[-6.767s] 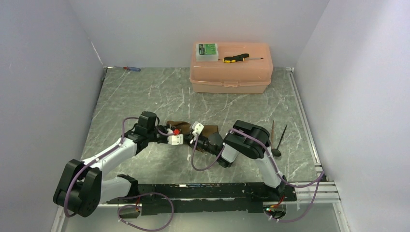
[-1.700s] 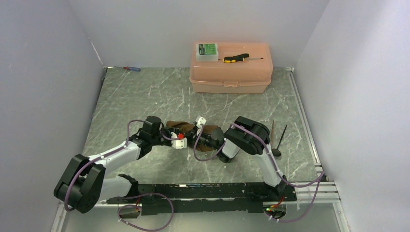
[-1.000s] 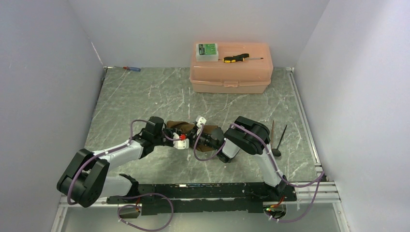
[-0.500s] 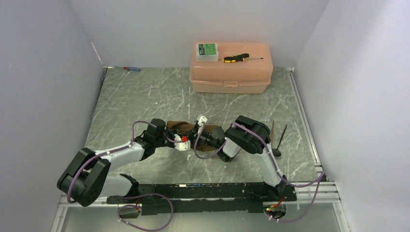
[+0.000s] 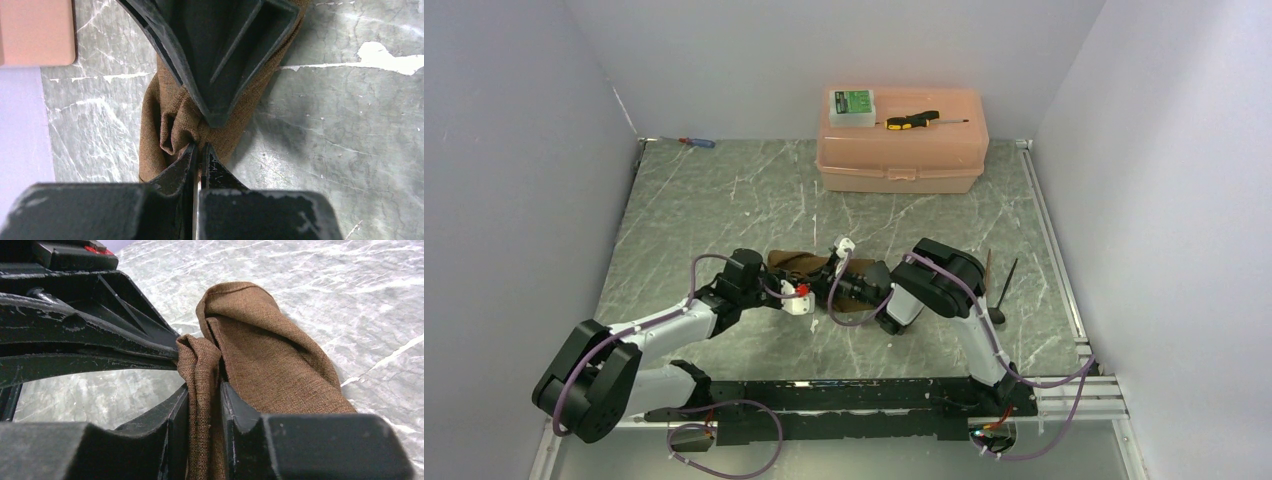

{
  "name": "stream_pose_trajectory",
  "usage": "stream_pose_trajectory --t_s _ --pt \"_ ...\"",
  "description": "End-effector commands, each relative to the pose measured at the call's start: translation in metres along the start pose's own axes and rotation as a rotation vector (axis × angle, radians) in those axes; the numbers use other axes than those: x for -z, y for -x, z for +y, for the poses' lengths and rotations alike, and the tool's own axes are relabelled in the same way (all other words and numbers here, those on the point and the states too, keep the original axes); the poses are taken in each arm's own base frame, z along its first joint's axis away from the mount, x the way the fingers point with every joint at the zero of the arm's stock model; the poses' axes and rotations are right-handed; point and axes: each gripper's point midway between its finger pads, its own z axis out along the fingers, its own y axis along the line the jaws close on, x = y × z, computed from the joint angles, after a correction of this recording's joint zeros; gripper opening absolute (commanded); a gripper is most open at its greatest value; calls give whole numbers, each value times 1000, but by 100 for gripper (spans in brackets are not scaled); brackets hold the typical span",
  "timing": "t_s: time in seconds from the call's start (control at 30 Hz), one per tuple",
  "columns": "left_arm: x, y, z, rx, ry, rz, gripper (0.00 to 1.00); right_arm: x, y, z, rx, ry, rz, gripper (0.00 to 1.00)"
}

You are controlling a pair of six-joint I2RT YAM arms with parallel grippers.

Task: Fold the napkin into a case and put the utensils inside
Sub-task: Fold the 2/3-rectangle-folded napkin at the center of the board.

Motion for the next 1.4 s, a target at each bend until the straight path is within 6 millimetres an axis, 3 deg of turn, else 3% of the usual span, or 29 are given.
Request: stream_pose_trajectory --t_s 0.0,0.33,0.57,0.8,1.1,1.37 --pt "1 -4 -3 23 -1 18 3 0 71 20 57 74 -225 32" --pt "-1 -5 -1 20 4 18 3 -10 77 27 46 127 -238 33" --pt "-2 -4 2 18 14 15 3 -15 79 23 30 137 -243 1" --pt "2 -3 2 11 17 12 3 -9 70 -9 -25 -11 -241 0" --pt "8 1 -3 10 2 2 3 -10 51 -19 -45 -49 -193 0" --pt "6 5 1 18 11 -16 3 -10 53 -10 -45 2 -205 0"
